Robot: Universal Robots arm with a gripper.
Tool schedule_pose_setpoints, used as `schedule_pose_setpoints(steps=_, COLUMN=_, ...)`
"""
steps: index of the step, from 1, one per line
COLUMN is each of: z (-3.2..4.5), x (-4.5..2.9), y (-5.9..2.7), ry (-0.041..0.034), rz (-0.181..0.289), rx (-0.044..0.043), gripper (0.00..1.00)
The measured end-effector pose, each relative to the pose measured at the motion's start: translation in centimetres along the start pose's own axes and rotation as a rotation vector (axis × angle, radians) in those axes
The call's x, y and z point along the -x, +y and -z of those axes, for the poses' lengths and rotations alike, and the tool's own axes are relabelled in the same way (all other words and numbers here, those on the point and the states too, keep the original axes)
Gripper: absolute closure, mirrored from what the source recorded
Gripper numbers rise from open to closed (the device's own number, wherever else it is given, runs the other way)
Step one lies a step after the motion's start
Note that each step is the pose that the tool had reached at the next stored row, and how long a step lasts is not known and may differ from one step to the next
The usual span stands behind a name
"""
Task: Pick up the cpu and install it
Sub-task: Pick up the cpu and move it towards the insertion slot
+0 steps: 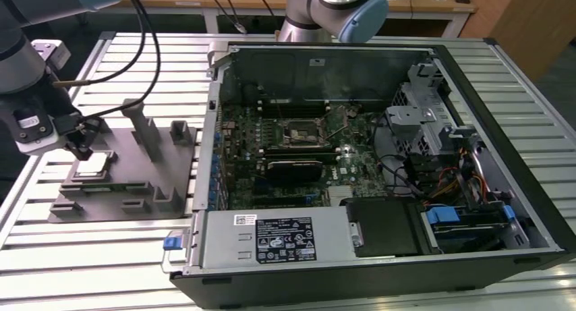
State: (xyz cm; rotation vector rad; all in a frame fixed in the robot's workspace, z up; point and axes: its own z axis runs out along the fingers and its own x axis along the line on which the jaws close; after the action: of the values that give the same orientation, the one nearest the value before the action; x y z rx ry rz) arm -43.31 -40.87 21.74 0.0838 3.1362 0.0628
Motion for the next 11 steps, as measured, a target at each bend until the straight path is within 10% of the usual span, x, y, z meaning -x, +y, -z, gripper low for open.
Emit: schedule_pose_setpoints(steps=11, z=-1.33, x=-0.02, y=0.28, ry=0.0023, rz=0.001, rx=-0.0005, gripper=0.89)
